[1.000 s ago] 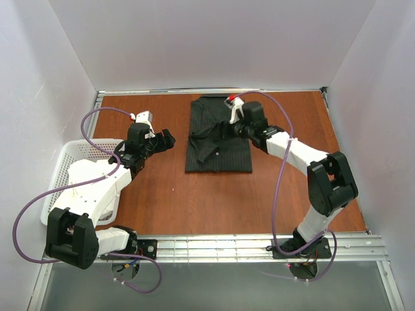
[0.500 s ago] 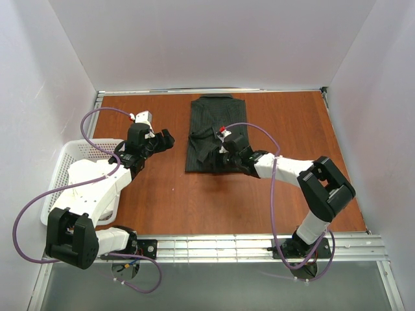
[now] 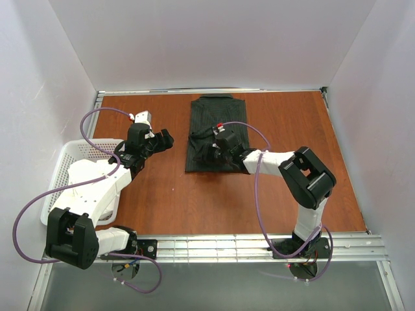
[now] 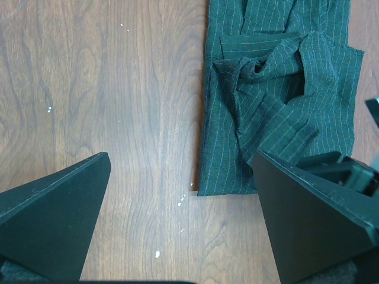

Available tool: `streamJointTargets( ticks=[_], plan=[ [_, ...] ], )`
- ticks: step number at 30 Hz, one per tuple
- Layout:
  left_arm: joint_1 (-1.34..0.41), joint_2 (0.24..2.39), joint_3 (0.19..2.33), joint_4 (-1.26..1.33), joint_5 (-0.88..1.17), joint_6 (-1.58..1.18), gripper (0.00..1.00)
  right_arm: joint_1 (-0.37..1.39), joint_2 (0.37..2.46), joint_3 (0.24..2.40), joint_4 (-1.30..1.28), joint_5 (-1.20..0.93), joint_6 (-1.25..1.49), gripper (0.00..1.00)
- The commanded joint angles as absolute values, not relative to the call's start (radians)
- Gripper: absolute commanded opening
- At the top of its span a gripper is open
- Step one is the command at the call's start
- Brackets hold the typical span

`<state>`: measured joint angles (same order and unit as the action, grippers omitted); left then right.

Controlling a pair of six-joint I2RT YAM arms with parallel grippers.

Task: Fold and stack the long sleeve shirts
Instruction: Fold the shirt

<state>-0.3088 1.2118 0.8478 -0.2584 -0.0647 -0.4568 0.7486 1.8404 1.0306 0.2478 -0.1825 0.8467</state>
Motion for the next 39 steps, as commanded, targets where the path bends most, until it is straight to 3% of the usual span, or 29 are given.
streamJointTargets(
  ticks=[1,6,11,17,24,29,33,39],
  plan=[
    [-0.302,1.183,0.841,-0.267,-0.083,-0.456,0.92,0.729,1.873,1.097,0.328,-0.190,0.902,0.50],
    [-0.302,1.178,0.839,-0.268,-0.084,-0.454,0.92,0.631,1.913,1.198,0.376,-0.236,0.922,0.53],
    [-0.302,1.174,0.838,-0.270,-0.089,-0.454,0.92,0.526,2.012,1.383,0.382,-0.326,0.897,0.69],
    [-0.302,1.175,0.838,-0.268,-0.089,-0.453,0.92,0.456,2.016,1.439,0.380,-0.376,0.829,0.72],
    [-0.302,1.196,0.845,-0.262,-0.046,-0.459,0.91,0.414,1.882,1.352,0.325,-0.423,0.671,0.71],
    [-0.310,1.317,0.906,-0.229,0.180,-0.555,0.75,0.390,1.795,1.231,0.288,-0.476,0.591,0.68],
    [-0.369,1.489,1.006,-0.158,0.228,-0.641,0.66,0.329,1.766,1.180,0.285,-0.505,0.572,0.66],
    [-0.413,1.814,1.225,-0.082,0.279,-0.710,0.42,0.270,1.851,1.229,0.285,-0.580,0.557,0.57]
  ],
)
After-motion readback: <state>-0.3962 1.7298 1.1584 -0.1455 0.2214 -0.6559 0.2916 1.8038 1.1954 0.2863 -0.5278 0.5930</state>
